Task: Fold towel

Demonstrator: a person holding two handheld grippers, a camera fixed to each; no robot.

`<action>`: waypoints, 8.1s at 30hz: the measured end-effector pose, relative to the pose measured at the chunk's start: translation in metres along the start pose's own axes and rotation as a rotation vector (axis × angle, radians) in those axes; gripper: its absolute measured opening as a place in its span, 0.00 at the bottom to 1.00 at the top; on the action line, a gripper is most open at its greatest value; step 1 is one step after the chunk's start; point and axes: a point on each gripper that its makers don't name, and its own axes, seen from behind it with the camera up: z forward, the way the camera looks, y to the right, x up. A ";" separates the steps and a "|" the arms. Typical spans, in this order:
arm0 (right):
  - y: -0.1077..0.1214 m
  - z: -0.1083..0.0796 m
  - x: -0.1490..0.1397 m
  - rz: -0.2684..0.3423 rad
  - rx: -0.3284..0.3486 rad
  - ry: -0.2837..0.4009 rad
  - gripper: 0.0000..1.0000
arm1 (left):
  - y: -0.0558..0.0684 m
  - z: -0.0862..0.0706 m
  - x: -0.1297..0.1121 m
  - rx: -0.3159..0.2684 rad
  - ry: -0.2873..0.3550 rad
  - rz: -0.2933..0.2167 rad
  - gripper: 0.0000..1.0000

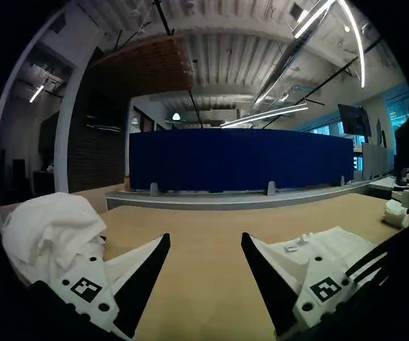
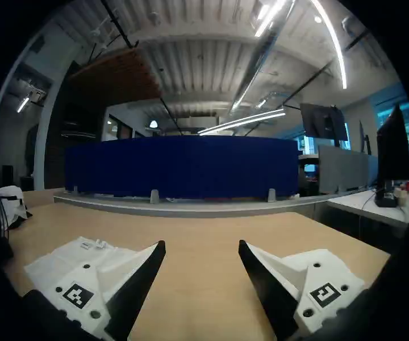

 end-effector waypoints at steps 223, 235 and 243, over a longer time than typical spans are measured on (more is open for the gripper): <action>-0.101 -0.125 0.012 -0.249 0.521 -0.687 0.15 | 0.147 -0.121 -0.001 -0.474 -0.792 0.040 0.10; -0.097 -0.074 0.003 -0.286 0.512 -0.687 0.15 | 0.152 -0.069 -0.005 -0.449 -0.769 0.033 0.10; -0.097 -0.035 -0.013 -0.288 0.499 -0.712 0.15 | 0.154 -0.029 -0.021 -0.435 -0.781 0.040 0.10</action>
